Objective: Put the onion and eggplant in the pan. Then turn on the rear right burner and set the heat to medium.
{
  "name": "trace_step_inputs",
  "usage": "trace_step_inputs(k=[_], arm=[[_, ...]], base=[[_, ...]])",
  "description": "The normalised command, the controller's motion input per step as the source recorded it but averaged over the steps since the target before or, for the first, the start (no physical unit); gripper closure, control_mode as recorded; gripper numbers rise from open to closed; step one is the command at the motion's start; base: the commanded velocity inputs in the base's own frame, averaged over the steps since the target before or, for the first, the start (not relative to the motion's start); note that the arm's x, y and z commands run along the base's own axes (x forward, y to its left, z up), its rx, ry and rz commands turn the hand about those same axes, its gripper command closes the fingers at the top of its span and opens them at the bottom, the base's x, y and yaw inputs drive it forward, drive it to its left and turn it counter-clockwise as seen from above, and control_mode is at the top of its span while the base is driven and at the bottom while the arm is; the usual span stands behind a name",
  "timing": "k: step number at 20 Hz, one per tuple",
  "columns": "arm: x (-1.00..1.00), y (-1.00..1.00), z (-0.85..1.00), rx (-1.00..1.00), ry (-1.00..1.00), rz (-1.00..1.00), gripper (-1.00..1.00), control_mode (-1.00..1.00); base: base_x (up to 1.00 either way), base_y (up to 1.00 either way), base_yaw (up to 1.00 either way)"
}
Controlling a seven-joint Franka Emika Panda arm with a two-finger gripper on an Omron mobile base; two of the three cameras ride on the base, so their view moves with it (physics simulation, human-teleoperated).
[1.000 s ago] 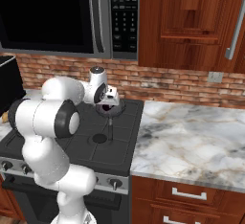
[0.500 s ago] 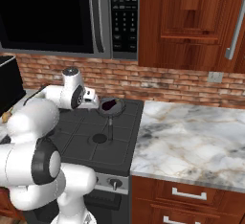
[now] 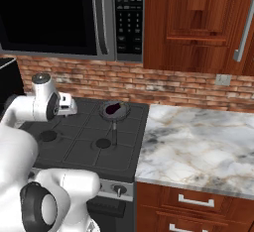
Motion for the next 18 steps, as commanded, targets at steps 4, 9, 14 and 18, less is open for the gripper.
trace_step_inputs(k=[4, 9, 14, 18], arm=[[-0.31, 0.49, 0.00, 0.10, -0.02, 0.21, -1.00, -1.00], [0.00, 0.43, 0.09, 0.13, 0.00, 0.23, -1.00, -1.00], [0.02, 0.71, 0.34, 0.06, 0.07, 0.13, -1.00, -1.00], [0.18, 0.79, 0.30, -0.03, 0.27, 0.01, -1.00, -1.00]], base=[[0.00, 0.00, 0.00], [0.00, 0.00, 0.00], [0.00, 0.00, 0.00], [0.00, 0.00, 0.00]])
